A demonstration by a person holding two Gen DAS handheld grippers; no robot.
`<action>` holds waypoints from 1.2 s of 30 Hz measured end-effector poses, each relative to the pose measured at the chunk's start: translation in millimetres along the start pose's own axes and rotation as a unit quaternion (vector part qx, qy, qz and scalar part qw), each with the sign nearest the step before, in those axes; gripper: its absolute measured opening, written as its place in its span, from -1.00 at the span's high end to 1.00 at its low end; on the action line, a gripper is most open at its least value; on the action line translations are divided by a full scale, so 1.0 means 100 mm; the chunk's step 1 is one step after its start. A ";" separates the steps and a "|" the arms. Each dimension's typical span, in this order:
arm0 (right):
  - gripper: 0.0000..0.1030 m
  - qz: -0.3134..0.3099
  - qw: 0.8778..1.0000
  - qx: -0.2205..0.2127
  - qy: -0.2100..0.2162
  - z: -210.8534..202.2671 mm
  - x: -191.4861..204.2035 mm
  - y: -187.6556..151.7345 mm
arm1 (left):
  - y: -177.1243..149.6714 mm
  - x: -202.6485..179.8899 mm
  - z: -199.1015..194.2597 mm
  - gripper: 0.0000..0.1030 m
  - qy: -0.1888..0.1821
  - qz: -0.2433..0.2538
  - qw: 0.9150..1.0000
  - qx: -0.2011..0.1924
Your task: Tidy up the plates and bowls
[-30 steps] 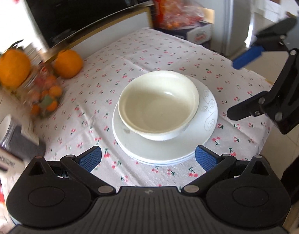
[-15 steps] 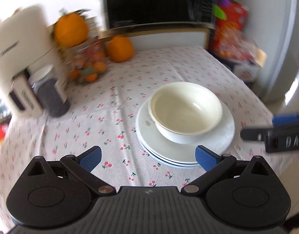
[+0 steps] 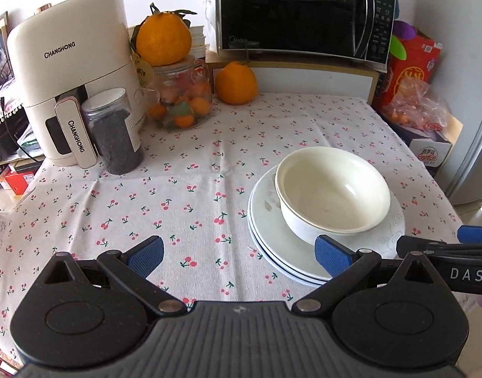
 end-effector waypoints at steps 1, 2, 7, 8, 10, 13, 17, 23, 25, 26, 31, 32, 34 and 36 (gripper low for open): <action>-0.85 0.001 1.000 0.001 -0.001 0.01 0.00 0.00 | 0.00 0.00 0.00 -0.99 0.001 0.000 1.000 0.000; -0.84 0.003 1.000 0.003 -0.002 0.01 -0.01 0.00 | 0.00 0.00 0.01 -0.99 0.001 -0.001 1.000 0.000; -0.85 0.008 1.000 0.008 0.003 0.02 0.00 -0.01 | -0.01 -0.01 0.00 -0.99 -0.001 0.001 1.000 0.000; -0.85 0.007 1.000 0.008 0.002 0.02 0.00 -0.02 | -0.01 -0.01 0.00 -0.99 -0.001 0.002 1.000 0.000; -0.85 0.005 1.000 0.009 0.001 0.02 0.01 -0.02 | -0.02 -0.02 0.00 -0.99 -0.001 0.003 1.000 0.001; -0.85 0.006 1.000 0.010 0.002 0.02 0.01 -0.02 | -0.02 -0.02 -0.01 -0.99 -0.003 0.002 1.000 0.002; -0.85 0.006 1.000 0.011 0.000 0.03 0.01 -0.03 | -0.02 -0.02 -0.01 -0.99 -0.002 0.002 1.000 0.003; -0.85 0.007 1.000 0.012 -0.001 0.03 0.01 -0.02 | -0.01 -0.02 -0.02 -0.99 -0.003 0.002 1.000 0.002; -0.85 0.006 1.000 0.012 -0.002 0.03 0.01 -0.02 | -0.02 -0.03 -0.02 -0.99 -0.003 0.002 1.000 0.002; -0.85 0.006 1.000 0.013 -0.002 0.03 0.01 -0.03 | -0.02 -0.03 -0.02 -0.99 -0.003 0.002 1.000 0.002; -0.85 0.005 1.000 0.014 -0.002 0.04 0.01 -0.03 | -0.02 -0.03 -0.02 -0.99 -0.003 0.002 1.000 0.002; -0.85 0.005 1.000 0.015 -0.003 0.04 0.01 -0.04 | -0.02 -0.03 -0.02 -0.99 -0.002 0.002 1.000 0.002; -0.85 0.005 1.000 0.016 -0.003 0.05 0.01 -0.04 | -0.02 -0.03 -0.02 -0.99 -0.002 0.001 1.000 0.002; -0.85 0.005 1.000 0.016 -0.003 0.05 0.01 -0.04 | -0.02 -0.04 -0.03 -0.99 -0.002 0.001 1.000 0.002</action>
Point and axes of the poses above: each gripper's, at about its wrist camera, not at the fingertips, and z roughly the way its jaws point, x to its left, y to its top, the point moved 5 cm from there along z, roughly the way its jaws point
